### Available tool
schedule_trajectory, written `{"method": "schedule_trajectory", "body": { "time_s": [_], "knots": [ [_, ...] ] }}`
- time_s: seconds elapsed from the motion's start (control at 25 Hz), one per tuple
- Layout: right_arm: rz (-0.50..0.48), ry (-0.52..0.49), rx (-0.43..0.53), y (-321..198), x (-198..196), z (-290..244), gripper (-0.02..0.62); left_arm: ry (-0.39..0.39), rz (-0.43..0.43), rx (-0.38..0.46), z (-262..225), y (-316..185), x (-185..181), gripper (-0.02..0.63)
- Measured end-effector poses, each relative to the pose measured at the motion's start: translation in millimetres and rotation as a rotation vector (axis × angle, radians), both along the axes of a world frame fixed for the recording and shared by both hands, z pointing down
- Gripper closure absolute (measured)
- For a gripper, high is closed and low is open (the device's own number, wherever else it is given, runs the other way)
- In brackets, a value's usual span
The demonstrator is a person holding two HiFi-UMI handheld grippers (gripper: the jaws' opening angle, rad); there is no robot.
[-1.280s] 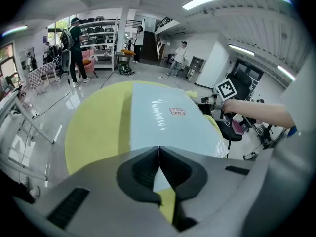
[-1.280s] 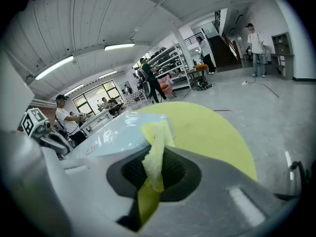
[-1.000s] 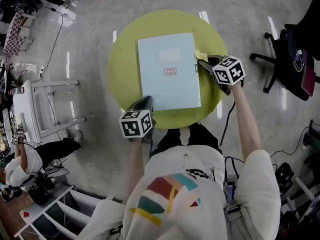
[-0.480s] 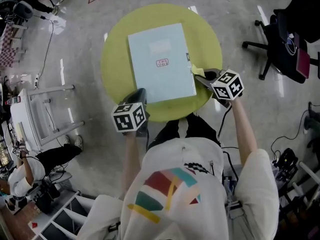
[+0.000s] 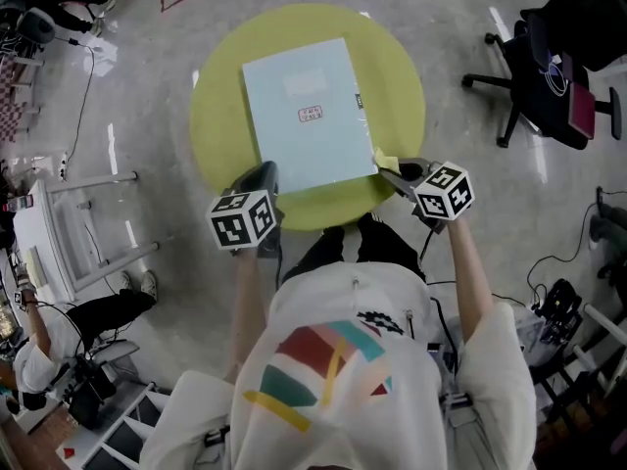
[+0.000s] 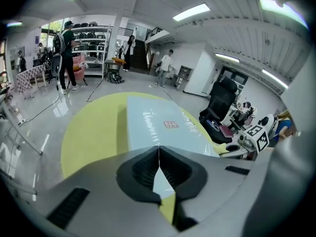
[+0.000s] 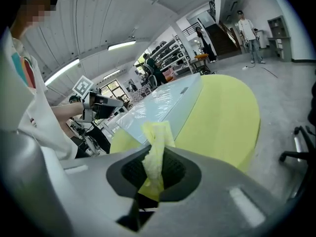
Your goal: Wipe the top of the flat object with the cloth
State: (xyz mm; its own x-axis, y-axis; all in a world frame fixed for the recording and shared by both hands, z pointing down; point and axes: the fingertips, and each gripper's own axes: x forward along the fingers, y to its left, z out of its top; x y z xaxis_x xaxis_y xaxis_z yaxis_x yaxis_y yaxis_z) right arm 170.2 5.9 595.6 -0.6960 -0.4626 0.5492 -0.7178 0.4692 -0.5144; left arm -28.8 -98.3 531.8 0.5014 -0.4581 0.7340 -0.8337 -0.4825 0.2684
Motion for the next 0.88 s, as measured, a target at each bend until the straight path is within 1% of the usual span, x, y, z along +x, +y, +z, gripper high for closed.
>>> {"method": "schedule_trajectory", "body": {
  "time_s": [0.08, 0.16, 0.24, 0.36, 0.52, 0.64, 0.72, 0.76, 0.8, 0.88],
  "knots": [
    [0.015, 0.006, -0.001, 5.1, -0.9, -0.7, 0.569, 0.045, -0.014, 0.039, -9.9, -4.5, 1.1, 0.591],
    [0.032, 0.012, -0.003, 9.9, -1.2, -1.3, 0.569, 0.076, -0.014, 0.059, -16.1, -7.2, 3.5, 0.589],
    [0.054, 0.014, -0.007, 14.7, -2.6, -0.9, 0.569, 0.078, -0.008, 0.067, -17.8, -7.9, 4.1, 0.589],
    [0.080, 0.021, -0.011, 19.0, -3.7, -0.7, 0.569, 0.064, -0.015, 0.102, -20.4, -9.5, 0.7, 0.588],
    [0.129, 0.059, 0.001, 20.6, 0.3, -2.3, 0.569, 0.099, -0.043, 0.119, -23.6, -11.2, -7.2, 0.588],
    [0.210, 0.091, 0.067, 19.0, 3.0, -17.6, 0.569, 0.102, -0.067, 0.134, -23.8, -11.3, -18.3, 0.589],
    [0.252, 0.082, 0.146, 16.2, -4.5, -39.9, 0.569, 0.101, -0.096, 0.166, -26.2, -12.4, -27.5, 0.590],
    [0.253, 0.063, 0.189, 14.1, -13.7, -53.0, 0.569, 0.107, -0.122, 0.184, -28.7, -13.6, -32.8, 0.591],
    [0.233, 0.035, 0.227, 11.9, -27.9, -65.1, 0.569, 0.117, -0.151, 0.200, -31.5, -14.2, -38.4, 0.591],
    [0.134, -0.030, 0.274, 11.1, -71.3, -80.3, 0.569, 0.126, -0.201, 0.220, -35.8, -10.7, -51.6, 0.591]
  ]
}}
